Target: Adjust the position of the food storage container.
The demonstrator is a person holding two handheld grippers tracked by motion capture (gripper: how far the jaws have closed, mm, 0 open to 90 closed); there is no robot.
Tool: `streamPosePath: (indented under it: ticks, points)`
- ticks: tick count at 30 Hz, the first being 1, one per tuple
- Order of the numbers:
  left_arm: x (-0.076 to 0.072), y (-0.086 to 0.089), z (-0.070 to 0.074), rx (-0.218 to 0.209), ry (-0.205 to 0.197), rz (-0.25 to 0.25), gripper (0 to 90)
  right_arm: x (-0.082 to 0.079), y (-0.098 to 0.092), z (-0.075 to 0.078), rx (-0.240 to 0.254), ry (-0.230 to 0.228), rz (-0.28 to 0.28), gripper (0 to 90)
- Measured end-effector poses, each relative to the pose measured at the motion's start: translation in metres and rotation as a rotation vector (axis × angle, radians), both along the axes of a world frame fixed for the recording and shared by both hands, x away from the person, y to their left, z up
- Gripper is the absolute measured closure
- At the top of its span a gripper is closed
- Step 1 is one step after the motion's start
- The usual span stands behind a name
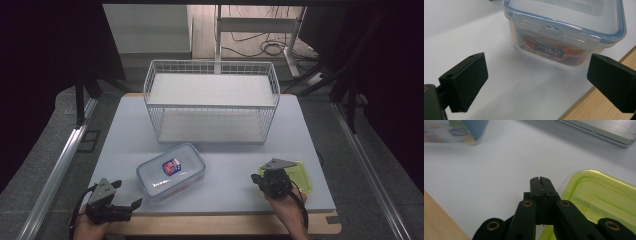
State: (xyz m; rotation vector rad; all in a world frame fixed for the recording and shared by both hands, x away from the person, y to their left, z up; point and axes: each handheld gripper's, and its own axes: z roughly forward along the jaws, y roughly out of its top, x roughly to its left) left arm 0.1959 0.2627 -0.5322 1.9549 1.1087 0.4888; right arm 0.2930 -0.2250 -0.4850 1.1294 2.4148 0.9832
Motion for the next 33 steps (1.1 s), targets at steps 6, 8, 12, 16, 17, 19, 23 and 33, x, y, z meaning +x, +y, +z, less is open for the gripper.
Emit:
streamPosePath:
  ticks: [6,8,12,16,17,19,23,33]
  points:
    - [0.000,0.000,0.000,-0.004,0.010,-0.001,3.4,0.004,-0.014,0.001,-0.002,-0.002,-0.028,89.2]
    - [0.000,0.000,0.000,-0.005,0.013,0.001,3.4,0.006,-0.023,0.001,-0.002,-0.001,-0.049,89.1]
    - [0.000,0.000,0.000,-0.004,0.015,0.000,3.5,0.008,-0.031,0.002,-0.002,-0.002,-0.069,89.0]
    - [0.001,-0.001,0.000,-0.009,0.022,0.001,3.9,0.011,-0.047,0.002,0.003,0.001,-0.098,88.8]
    - [0.001,-0.001,0.000,-0.009,0.022,0.001,4.0,0.011,-0.047,0.002,0.003,0.001,-0.098,88.8]
    - [0.001,-0.001,0.000,-0.011,0.028,-0.001,4.1,0.012,-0.054,0.002,0.005,0.002,-0.113,88.8]
    - [0.001,-0.001,-0.001,-0.019,0.038,0.006,4.3,0.013,-0.059,0.001,0.000,0.008,-0.130,88.7]
    - [0.005,0.004,0.005,-0.056,0.061,0.082,30.5,0.011,-0.042,0.005,0.015,-0.041,-0.083,89.6]
